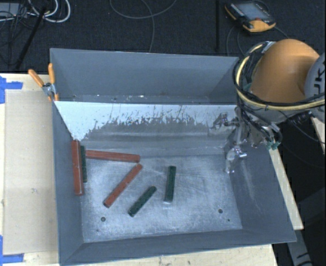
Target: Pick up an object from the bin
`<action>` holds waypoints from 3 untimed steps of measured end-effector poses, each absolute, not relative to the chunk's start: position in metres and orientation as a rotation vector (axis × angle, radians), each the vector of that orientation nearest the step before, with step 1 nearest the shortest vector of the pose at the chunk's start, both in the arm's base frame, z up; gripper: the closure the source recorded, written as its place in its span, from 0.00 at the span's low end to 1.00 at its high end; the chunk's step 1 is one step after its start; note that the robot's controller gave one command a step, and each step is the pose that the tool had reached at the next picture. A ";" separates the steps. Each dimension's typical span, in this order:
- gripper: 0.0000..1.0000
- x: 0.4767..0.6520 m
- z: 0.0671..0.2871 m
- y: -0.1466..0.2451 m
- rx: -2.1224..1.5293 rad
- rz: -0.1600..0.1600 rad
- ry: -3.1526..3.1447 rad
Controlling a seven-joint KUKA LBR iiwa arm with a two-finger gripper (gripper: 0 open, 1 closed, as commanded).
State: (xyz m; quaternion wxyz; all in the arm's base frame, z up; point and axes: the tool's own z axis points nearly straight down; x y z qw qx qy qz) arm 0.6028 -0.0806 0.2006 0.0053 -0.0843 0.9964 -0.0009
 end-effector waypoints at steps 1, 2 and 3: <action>1.00 0.573 0.158 0.017 -0.611 0.003 3.082; 0.00 0.574 0.158 0.017 -0.613 0.001 3.082; 0.00 0.574 0.158 0.017 -0.614 0.001 3.081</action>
Offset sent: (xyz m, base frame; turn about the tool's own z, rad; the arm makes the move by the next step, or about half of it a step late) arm 0.0000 0.0000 0.0000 0.0000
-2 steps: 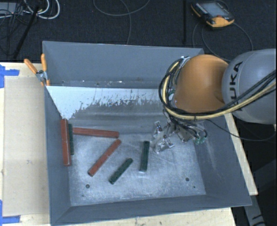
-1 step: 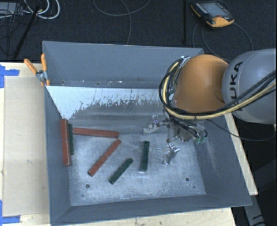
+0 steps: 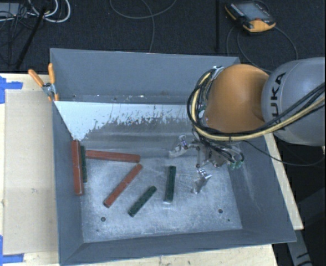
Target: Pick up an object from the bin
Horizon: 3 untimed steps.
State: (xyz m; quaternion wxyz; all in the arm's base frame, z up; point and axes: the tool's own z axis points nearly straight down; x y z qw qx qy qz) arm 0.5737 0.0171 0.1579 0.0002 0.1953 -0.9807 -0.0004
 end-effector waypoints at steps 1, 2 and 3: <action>1.00 0.580 0.076 0.026 0.956 -0.001 -2.996; 1.00 0.580 0.076 0.026 0.957 -0.001 -2.995; 1.00 0.591 0.220 0.041 1.009 -0.001 -2.979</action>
Offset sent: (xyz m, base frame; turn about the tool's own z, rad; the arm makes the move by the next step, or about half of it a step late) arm 0.0000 0.0000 0.0000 0.0000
